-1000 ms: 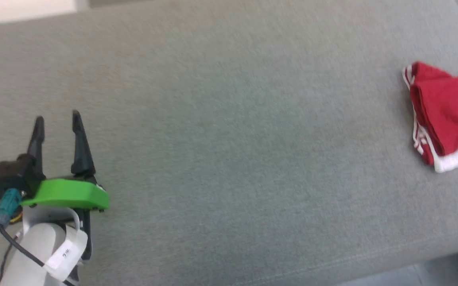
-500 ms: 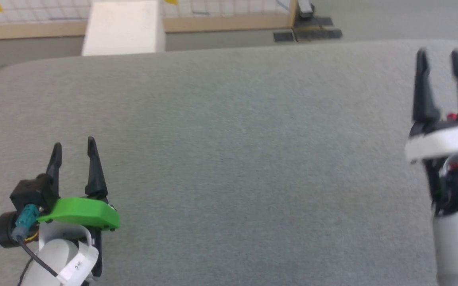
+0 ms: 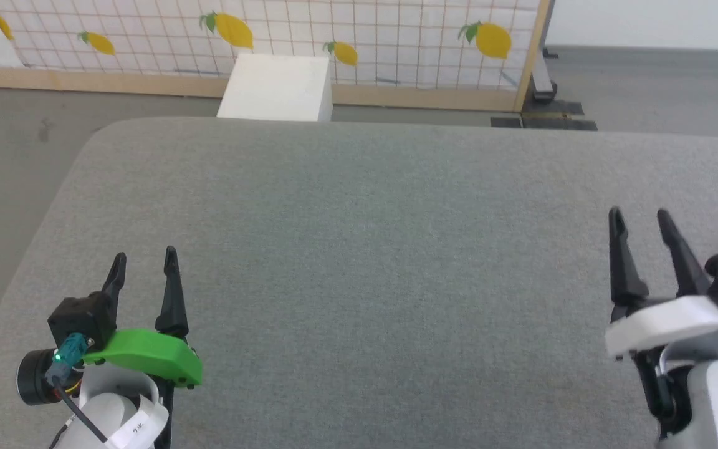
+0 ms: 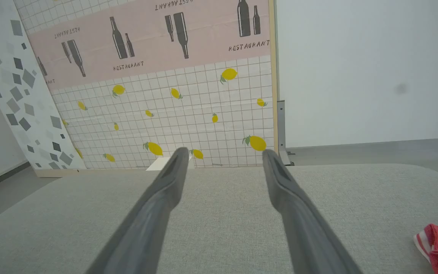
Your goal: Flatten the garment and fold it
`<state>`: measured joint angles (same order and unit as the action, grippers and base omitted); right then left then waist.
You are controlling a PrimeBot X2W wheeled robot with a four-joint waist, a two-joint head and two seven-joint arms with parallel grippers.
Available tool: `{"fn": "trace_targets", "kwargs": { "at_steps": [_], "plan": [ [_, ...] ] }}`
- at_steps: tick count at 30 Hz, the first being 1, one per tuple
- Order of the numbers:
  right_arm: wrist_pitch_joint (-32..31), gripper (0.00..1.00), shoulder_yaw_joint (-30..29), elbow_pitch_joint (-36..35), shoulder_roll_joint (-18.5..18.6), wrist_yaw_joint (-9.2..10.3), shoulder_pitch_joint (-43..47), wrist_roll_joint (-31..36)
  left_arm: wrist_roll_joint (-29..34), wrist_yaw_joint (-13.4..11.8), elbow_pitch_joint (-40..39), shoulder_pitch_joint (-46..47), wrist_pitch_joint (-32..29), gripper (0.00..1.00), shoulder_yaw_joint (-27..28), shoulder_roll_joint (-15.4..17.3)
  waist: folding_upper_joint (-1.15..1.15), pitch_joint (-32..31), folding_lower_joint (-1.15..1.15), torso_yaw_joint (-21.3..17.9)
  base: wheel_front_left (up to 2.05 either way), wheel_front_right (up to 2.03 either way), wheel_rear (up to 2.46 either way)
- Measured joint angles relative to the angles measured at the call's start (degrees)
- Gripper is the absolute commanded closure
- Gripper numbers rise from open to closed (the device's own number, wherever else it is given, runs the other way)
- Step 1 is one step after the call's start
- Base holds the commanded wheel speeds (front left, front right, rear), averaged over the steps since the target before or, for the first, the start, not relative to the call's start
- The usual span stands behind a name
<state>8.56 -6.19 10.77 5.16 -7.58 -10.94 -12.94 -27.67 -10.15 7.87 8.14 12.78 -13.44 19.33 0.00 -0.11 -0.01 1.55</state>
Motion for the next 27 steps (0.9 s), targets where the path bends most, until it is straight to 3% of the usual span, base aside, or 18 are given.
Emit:
{"fn": "trace_targets", "kwargs": {
  "at_steps": [13,27],
  "plan": [
    [-1.6,0.0,-2.0,-1.3,-1.4,0.0,7.6,3.0,0.0,1.1,2.2,-0.9,-1.9,0.0,-2.1,1.1,0.0,-2.9,0.0,0.2,0.0,0.0,0.0],
    [-2.0,0.0,-1.4,-2.7,-2.0,0.0,8.8,4.4,-0.6,1.5,3.4,-1.1,-2.1,0.0,-2.8,0.8,0.0,-3.2,0.0,-1.1,0.0,0.0,0.0]
  ]
}}
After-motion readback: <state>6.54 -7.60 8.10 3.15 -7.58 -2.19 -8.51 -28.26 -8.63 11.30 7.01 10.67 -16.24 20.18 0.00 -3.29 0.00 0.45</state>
